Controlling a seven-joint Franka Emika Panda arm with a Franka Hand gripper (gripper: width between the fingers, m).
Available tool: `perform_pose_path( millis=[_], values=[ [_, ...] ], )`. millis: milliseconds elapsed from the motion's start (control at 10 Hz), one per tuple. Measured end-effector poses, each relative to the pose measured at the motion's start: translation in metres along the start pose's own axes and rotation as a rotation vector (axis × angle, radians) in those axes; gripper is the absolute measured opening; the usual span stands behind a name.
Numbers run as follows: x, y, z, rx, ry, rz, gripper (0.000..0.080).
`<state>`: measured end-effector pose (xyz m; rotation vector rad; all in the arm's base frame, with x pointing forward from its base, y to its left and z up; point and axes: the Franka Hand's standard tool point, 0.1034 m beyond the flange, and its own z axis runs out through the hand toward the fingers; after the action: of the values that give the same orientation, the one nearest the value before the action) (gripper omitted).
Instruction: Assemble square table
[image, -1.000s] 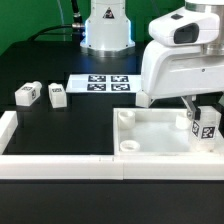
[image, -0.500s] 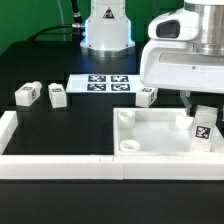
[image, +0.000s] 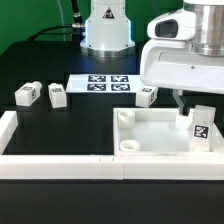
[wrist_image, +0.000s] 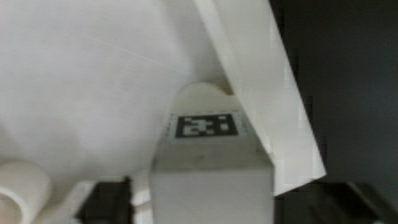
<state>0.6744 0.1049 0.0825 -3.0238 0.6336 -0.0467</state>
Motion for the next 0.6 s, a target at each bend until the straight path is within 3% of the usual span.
perform_pose_path(
  millis=[100,200,600],
  values=[
    [-0.0005,-0.0007,0.0,0.0,0.0,-0.085,0.0607],
    [-0.0002,-0.0003,0.0001,-0.006,0.002,-0.236,0.0638],
    [-0.0001,-0.001,0.0,-0.01,0.004,-0.696,0.0649]
  ],
)
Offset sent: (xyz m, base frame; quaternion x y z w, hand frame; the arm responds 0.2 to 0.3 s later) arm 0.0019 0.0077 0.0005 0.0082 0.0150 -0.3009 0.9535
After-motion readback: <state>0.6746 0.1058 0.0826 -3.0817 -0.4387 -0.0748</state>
